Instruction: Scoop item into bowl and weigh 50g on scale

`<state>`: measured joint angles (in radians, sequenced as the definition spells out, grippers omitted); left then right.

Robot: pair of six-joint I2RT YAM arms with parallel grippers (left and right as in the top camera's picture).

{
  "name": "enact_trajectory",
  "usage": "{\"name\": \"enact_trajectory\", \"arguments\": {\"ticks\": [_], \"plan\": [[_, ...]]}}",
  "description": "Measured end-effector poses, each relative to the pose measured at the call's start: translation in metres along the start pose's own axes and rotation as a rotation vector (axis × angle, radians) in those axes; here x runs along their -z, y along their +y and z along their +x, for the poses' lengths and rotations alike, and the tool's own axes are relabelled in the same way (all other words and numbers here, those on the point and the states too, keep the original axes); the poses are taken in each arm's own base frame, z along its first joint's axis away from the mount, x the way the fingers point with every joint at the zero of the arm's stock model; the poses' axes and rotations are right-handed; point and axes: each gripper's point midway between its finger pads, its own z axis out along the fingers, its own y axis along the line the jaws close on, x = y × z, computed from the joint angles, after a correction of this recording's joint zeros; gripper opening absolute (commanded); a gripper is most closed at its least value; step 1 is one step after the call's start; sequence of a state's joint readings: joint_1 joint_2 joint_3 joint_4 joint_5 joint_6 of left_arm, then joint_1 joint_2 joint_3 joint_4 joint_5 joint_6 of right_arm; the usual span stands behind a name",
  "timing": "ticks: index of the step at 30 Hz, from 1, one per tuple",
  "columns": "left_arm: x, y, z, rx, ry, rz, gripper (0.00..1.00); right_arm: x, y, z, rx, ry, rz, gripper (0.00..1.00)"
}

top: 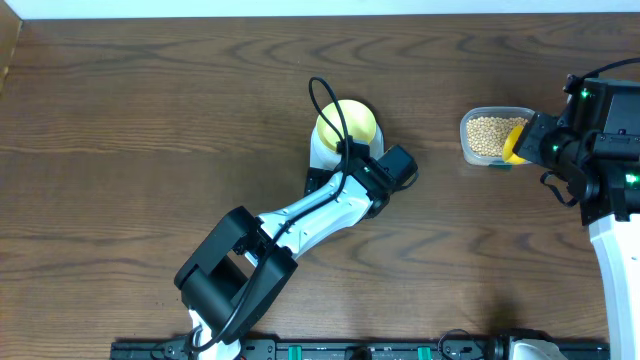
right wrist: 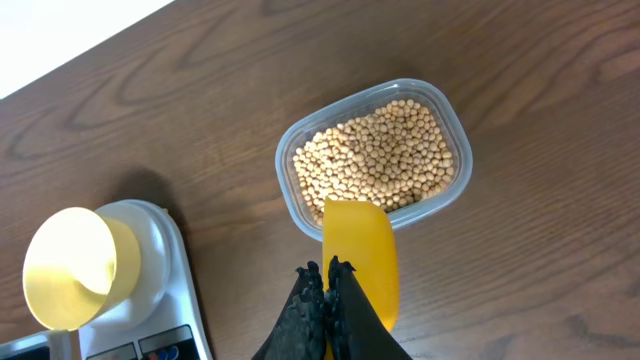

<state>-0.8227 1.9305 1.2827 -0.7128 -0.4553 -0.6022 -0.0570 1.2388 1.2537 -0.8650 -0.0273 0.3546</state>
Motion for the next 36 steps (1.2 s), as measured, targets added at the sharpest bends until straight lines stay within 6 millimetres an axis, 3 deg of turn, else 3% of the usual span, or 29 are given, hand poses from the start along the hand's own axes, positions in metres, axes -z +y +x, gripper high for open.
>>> {"name": "enact_trajectory", "arguments": {"ticks": [36], "plan": [[-0.0058,0.0049,-0.0016,0.026,-0.002,-0.006,0.99,0.0000,0.0008,-0.0023,0.000,-0.009,-0.003,0.01]]}}
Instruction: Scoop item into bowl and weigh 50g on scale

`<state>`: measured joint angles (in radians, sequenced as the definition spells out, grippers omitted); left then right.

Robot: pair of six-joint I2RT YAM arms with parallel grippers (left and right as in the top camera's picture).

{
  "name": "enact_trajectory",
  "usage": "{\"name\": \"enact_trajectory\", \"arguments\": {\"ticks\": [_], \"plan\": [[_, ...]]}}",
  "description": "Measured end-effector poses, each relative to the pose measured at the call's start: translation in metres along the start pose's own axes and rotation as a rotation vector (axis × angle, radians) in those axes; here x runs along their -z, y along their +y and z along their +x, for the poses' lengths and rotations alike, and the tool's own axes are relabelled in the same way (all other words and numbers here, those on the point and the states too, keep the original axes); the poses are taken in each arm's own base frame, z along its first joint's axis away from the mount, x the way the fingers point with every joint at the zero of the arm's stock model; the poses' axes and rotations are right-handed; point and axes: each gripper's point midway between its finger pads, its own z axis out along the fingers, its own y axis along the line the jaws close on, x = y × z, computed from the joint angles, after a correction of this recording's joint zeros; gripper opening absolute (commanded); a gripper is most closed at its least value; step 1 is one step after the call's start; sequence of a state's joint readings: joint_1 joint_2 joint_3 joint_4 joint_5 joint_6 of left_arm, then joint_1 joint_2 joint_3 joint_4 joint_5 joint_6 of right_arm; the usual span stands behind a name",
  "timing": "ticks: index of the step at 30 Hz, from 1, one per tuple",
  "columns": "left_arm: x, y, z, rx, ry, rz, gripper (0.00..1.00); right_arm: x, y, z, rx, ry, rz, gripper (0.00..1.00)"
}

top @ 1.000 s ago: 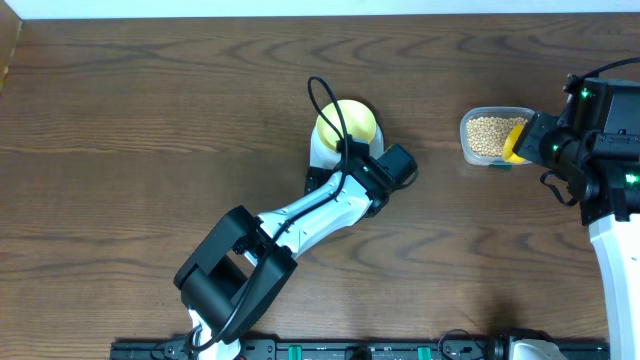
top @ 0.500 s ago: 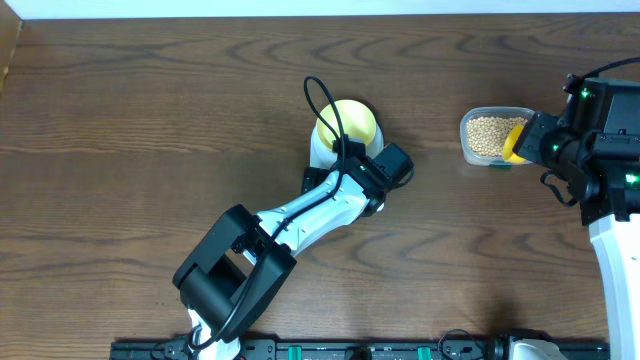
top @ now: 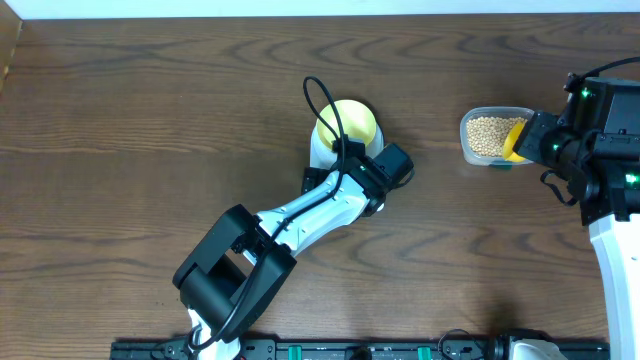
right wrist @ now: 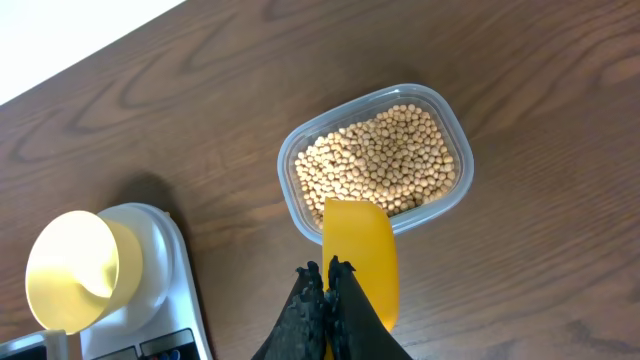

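A clear plastic tub (right wrist: pixel 376 160) of tan beans (top: pixel 486 132) stands at the right of the table. My right gripper (right wrist: pixel 328 270) is shut on a yellow scoop (right wrist: pixel 360 255), whose front edge rests over the tub's near rim (top: pixel 514 140). A yellow bowl (top: pixel 348 120) sits on the white scale (right wrist: pixel 170 290) at mid table. My left gripper (top: pixel 352 150) reaches to the bowl's near side; its fingers lie hidden under the arm, so its state does not show.
The left arm (top: pixel 290 215) stretches diagonally from the front edge to the scale. The right arm (top: pixel 600 150) fills the right edge. Bare brown wood lies between scale and tub. A white wall borders the table's far side.
The left arm has shifted slightly to the left beside the bowl. In the right wrist view the tub and scale sit a touch lower, so the right gripper moved a little.
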<state>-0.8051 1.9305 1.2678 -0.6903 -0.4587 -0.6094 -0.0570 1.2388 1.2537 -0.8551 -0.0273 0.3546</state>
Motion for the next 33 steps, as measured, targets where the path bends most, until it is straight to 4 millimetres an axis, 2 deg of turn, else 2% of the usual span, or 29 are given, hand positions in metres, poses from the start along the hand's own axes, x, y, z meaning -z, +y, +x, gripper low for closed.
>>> {"name": "enact_trajectory", "arguments": {"ticks": [33], "plan": [[-0.0033,-0.0046,-0.0004,0.016,-0.013,0.020,0.99,0.0000,0.0006,0.0001,0.000,0.001,-0.003,0.01]]}}
